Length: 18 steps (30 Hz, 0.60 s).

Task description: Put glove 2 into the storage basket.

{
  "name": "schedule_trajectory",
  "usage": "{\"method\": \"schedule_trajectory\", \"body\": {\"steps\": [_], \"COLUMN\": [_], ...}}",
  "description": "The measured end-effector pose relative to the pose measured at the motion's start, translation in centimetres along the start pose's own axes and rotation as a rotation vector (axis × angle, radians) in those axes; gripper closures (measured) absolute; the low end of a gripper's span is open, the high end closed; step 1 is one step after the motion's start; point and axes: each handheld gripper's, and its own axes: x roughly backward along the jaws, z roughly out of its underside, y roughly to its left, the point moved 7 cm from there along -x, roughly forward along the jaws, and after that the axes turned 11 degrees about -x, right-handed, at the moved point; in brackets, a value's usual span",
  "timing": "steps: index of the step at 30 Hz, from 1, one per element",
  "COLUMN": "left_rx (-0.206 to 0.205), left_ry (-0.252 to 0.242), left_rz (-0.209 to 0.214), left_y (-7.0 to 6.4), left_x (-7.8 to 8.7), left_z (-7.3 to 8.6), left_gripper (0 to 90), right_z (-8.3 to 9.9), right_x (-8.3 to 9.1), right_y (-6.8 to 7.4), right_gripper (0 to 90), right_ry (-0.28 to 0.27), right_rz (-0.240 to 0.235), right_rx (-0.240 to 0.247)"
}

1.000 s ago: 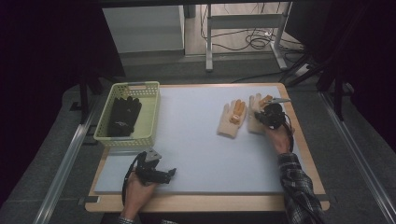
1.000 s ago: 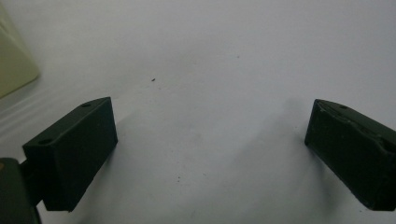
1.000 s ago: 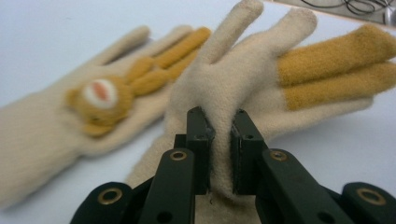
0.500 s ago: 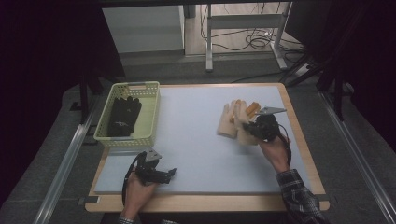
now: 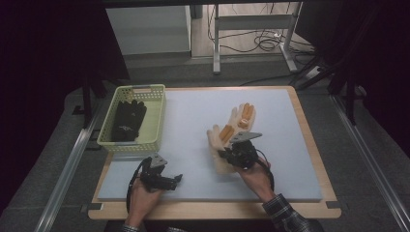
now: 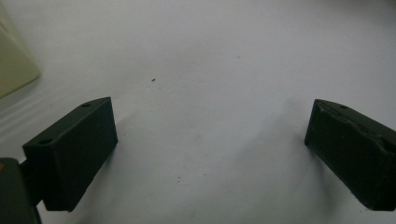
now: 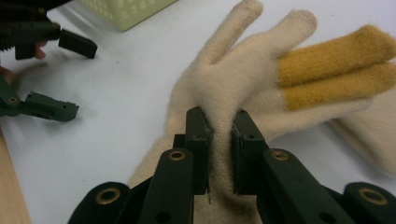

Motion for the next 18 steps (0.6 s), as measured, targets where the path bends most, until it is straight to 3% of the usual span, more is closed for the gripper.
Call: {"method": "schedule_trajectory", "body": {"steps": [6,9,12,15,18], "left_rx": [0.003,0.003,0.000,0.000,0.000], "left_ry": [-0.001,-0.001,-0.001,0.000,-0.001], "left_rz": [0.001,0.001,0.000,0.001,0.001], "left_y": [0.0,0.0,0.0,0.0,0.0], "left_x": [0.0,0.0,0.0,0.0,0.0], "left_z": [0.0,0.0,0.0,0.0,0.0], "left_gripper": [2.7,2.7,2.7,2.7,2.7], "right_z": [1.8,2.4,1.6,0.8,1.0], "right_x": [-3.2,-3.9,-2.8,-1.3,0.2], "right_y": [1.2,1.2,1.0,0.1,-1.0], "right_gripper": [72.6,53.3,42.3,43.1,55.6], "right_ry": [0.045,0.058,0.044,0.022,0.026], "right_rz": [0.002,0.003,-0.001,0.009,0.012], "right_rx": [0.035,0.042,0.052,0.050,0.040]}}
